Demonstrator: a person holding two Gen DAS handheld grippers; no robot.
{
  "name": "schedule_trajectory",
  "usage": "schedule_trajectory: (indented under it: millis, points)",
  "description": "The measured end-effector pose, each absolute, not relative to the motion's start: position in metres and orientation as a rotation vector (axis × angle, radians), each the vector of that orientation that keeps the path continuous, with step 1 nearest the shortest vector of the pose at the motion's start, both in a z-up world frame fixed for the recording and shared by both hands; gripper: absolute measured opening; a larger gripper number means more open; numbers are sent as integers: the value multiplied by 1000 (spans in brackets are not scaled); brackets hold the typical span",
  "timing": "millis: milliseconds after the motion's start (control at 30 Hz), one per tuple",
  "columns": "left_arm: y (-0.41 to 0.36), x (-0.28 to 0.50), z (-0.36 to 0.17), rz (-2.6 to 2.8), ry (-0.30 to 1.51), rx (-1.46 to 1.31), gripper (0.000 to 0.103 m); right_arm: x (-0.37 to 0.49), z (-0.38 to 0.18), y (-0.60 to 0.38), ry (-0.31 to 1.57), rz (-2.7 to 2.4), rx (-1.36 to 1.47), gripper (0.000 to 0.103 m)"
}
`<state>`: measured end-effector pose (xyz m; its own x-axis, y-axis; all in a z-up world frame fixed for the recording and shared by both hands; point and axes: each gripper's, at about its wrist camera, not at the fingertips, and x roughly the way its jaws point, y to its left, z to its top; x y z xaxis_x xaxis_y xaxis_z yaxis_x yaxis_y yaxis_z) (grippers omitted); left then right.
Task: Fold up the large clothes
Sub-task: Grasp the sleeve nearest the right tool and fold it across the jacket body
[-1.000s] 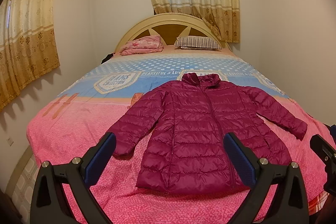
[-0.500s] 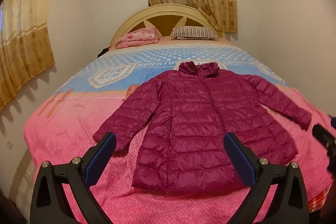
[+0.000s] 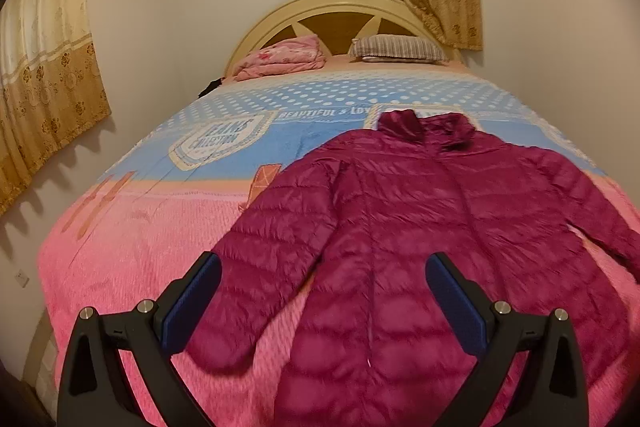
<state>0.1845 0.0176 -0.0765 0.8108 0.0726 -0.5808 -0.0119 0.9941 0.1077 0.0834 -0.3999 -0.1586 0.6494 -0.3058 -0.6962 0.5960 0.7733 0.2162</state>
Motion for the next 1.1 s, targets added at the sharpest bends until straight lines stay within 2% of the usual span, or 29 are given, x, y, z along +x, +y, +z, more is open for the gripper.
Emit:
schedule_trajectory:
  millis: [167,233,333,400,467,567,600,833,1100]
  points:
    - [12,227,-93,68,675,128,102,102,-171,-443,763,-575,516,83]
    - [9,240,-99,68,688,146,102,107,-177,-456,783,-599,516,82]
    - [2,256,-109,70,700,191,102,117,-186,-470,818,-609,510,71]
    - [-2,269,-119,72,720,216,102,121,-190,-472,842,-600,490,56]
    - [-4,281,-126,76,739,230,102,124,-196,-475,860,-582,480,47]
    - [-7,293,-134,71,755,245,102,126,-192,-477,850,-562,434,21]
    - [-7,296,-135,72,756,255,102,128,-190,-477,847,-555,424,16]
    - [2,320,-129,68,758,245,102,163,-150,-462,785,-540,266,13]
    - [20,343,-125,87,778,188,102,233,-94,-377,711,-391,19,13]
